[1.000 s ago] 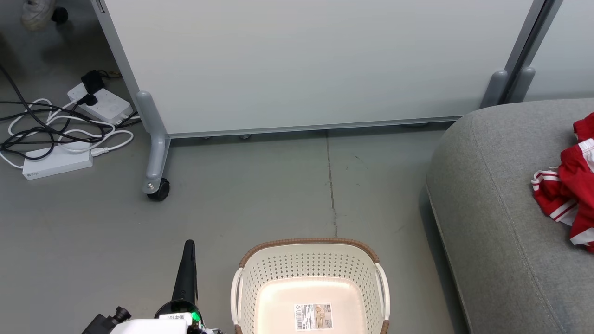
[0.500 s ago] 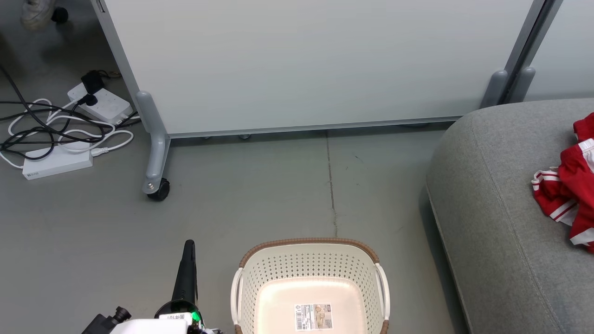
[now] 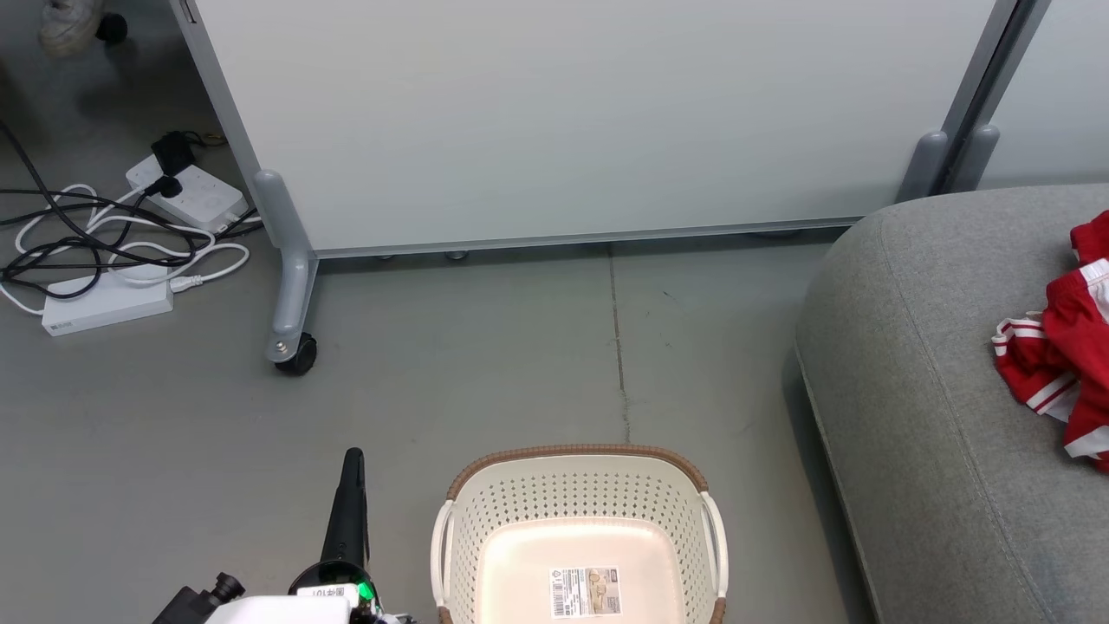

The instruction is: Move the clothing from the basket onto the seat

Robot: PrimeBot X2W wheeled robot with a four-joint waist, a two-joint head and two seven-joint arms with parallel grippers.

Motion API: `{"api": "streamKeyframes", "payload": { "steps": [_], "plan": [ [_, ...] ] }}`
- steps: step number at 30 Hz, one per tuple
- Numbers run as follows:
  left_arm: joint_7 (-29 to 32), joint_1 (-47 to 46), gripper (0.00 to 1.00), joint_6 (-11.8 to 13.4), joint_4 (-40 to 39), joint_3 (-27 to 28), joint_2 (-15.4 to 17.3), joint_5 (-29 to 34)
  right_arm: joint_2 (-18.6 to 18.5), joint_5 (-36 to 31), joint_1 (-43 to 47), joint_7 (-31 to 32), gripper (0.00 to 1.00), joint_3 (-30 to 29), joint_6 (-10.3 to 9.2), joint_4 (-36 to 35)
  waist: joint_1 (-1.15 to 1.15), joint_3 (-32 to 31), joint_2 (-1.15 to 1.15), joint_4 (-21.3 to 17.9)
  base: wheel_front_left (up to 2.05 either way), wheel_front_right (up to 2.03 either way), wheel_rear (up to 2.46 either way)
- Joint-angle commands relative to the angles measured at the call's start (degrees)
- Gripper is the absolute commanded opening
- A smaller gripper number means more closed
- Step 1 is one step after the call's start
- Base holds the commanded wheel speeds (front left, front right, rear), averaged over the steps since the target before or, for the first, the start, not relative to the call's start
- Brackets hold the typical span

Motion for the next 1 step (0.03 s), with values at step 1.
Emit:
{"api": "streamKeyframes", "payload": {
  "steps": [1],
  "plan": [
    [-0.14,-0.77,0.0,-0.23,-0.21,0.13,0.16,-0.01,-0.07,-0.1,-0.71,0.52,0.0,-0.23,0.14,0.04,0.0,0.0,0.0,0.0,0.0,0.0,0.0]
  ]
}}
